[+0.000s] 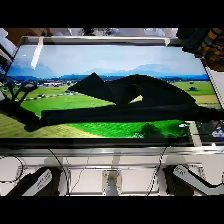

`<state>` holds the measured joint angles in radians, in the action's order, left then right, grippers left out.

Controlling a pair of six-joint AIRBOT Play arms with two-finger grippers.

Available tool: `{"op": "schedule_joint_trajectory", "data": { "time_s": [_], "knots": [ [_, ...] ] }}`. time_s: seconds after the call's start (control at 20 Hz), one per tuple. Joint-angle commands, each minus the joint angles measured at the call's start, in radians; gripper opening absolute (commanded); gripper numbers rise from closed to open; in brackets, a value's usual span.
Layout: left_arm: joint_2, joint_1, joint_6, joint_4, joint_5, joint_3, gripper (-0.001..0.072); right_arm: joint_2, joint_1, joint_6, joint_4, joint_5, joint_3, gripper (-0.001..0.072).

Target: Fold the clothes and pants, and hang the long-sleeved shirts on hangers.

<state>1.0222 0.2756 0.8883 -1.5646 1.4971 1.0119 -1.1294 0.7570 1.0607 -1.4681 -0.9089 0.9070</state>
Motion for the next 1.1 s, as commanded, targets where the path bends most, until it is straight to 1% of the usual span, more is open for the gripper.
{"op": "schedule_joint_trajectory", "data": {
  "time_s": [0.0,0.1,0.2,0.25,0.3,0.35,0.4,0.5,0.55,0.6,0.65,0.7,0.85,0.95,1.0,1.05],
  "knots": [
    [-0.101,-0.008,-0.021,-0.057,0.028,-0.111,0.0018,0.041,0.094,-0.077,-0.003,-0.029,-0.031,0.0012],
    [-0.142,-0.008,-0.021,-0.094,0.043,-0.161,0.0019,0.041,0.149,-0.132,-0.003,-0.077,-0.031,0.0014],
    [-0.166,-0.008,-0.021,-0.110,0.057,-0.209,0.0020,0.038,0.188,-0.137,-0.003,-0.101,-0.031,0.0017],
    [-0.171,-0.008,-0.021,-0.113,0.061,-0.228,0.0019,0.035,0.203,-0.151,-0.009,-0.116,-0.031,0.0040],
    [-0.171,-0.006,-0.021,-0.117,0.069,-0.243,0.0019,0.032,0.221,-0.188,-0.010,-0.141,-0.031,0.0098],
    [-0.171,-0.007,-0.021,-0.133,0.073,-0.257,0.0021,0.029,0.240,-0.212,-0.010,-0.158,-0.031,0.0135],
    [-0.171,-0.006,-0.021,-0.149,0.072,-0.266,0.0030,0.029,0.261,-0.216,-0.010,-0.158,-0.037,0.0146],
    [-0.171,-0.006,-0.023,-0.179,0.070,-0.267,0.0030,0.029,0.300,-0.218,-0.011,-0.154,-0.045,0.0293],
    [-0.171,-0.006,-0.022,-0.187,0.066,-0.267,0.0031,0.029,0.319,-0.218,-0.011,-0.151,-0.045,0.0314],
    [-0.171,-0.006,-0.026,-0.190,0.065,-0.267,0.0041,0.029,0.339,-0.218,-0.010,-0.146,-0.045,0.0314],
    [-0.171,-0.006,-0.027,-0.189,0.063,-0.267,0.0121,0.029,0.357,-0.218,-0.010,-0.145,-0.045,0.0313],
    [-0.171,-0.007,-0.029,-0.186,0.063,-0.266,0.0150,0.029,0.372,-0.218,-0.010,-0.142,-0.045,0.0313],
    [-0.171,-0.007,-0.030,-0.177,0.044,-0.259,0.0156,0.029,0.384,-0.218,-0.003,-0.126,-0.045,0.0313],
    [-0.171,-0.007,-0.029,-0.130,-0.039,-0.233,0.0171,0.030,0.384,-0.218,0.035,-0.115,-0.042,0.0313],
    [-0.171,-0.007,-0.029,-0.064,-0.106,-0.211,0.0243,0.030,0.384,-0.218,0.068,-0.104,-0.042,0.0313],
    [-0.168,-0.008,-0.029,0.021,-0.186,-0.185,0.0274,0.030,0.383,-0.218,0.111,-0.096,-0.042,0.0313]
  ]
}}
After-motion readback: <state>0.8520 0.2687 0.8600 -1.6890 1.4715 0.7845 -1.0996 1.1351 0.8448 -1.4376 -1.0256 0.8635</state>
